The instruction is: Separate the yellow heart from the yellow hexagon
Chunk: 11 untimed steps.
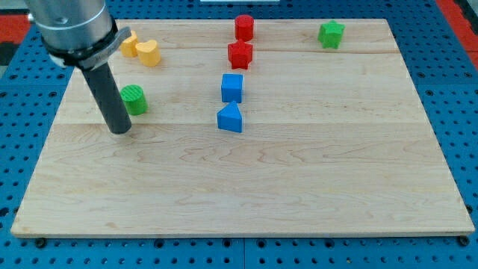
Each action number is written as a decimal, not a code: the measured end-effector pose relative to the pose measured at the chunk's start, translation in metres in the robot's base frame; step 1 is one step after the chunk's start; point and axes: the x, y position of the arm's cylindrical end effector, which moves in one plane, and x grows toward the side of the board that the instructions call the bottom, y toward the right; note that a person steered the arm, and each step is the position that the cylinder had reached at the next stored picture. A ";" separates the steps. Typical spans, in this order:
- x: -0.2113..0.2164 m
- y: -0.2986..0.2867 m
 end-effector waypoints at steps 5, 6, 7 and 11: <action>-0.204 0.066; -0.252 0.052; -0.240 0.005; -0.176 0.015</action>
